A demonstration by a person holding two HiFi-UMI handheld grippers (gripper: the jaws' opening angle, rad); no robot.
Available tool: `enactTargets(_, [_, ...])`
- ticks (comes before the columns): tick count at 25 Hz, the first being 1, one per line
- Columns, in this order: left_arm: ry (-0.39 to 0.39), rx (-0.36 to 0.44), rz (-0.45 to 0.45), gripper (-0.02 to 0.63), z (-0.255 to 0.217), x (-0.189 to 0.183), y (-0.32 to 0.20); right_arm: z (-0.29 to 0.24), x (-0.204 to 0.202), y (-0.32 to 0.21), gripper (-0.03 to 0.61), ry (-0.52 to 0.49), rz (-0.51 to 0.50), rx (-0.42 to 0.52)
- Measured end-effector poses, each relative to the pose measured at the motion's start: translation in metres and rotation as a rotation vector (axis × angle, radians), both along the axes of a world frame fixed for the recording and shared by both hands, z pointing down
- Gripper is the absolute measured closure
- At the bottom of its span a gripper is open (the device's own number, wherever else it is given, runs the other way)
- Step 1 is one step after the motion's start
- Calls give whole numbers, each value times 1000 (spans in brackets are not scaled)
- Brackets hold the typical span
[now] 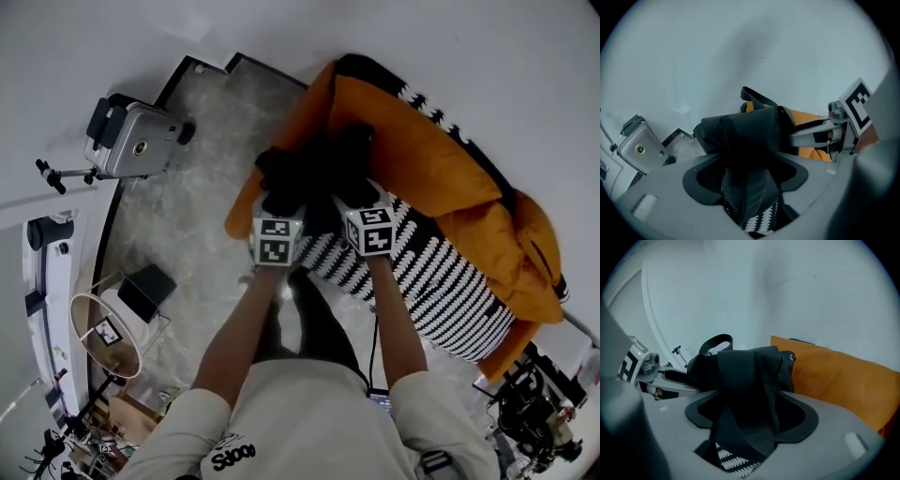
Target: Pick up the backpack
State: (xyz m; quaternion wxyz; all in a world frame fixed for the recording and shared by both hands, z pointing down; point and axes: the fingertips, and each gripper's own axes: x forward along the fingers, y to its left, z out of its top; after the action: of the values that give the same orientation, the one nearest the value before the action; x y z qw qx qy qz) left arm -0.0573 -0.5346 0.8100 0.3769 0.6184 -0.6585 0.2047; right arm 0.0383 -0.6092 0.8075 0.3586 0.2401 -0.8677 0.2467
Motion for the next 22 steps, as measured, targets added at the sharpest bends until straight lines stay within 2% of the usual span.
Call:
enactTargets(2, [-12, -12, 3, 343, 1, -2, -1, 2, -3, -1, 253, -11, 0, -7])
enactTargets(5, [-36, -29, 8, 397, -1, -6, 5, 0, -7, 1, 318, -8, -13, 7])
enactTargets(9, [-71, -18, 9, 449, -9, -13, 19, -12, -7, 14, 458, -21, -5, 9])
enactTargets(11, [-115, 17, 3, 471, -19, -18, 23, -25, -4, 19, 490, -62, 9, 26])
enactTargets(16, [-182, 102, 13, 495, -48, -22, 26, -64, 13, 28, 511, -192, 80, 103])
enactTargets(22, [-149, 173, 60, 503, -74, -21, 30, -97, 18, 47, 514, -269, 166, 142])
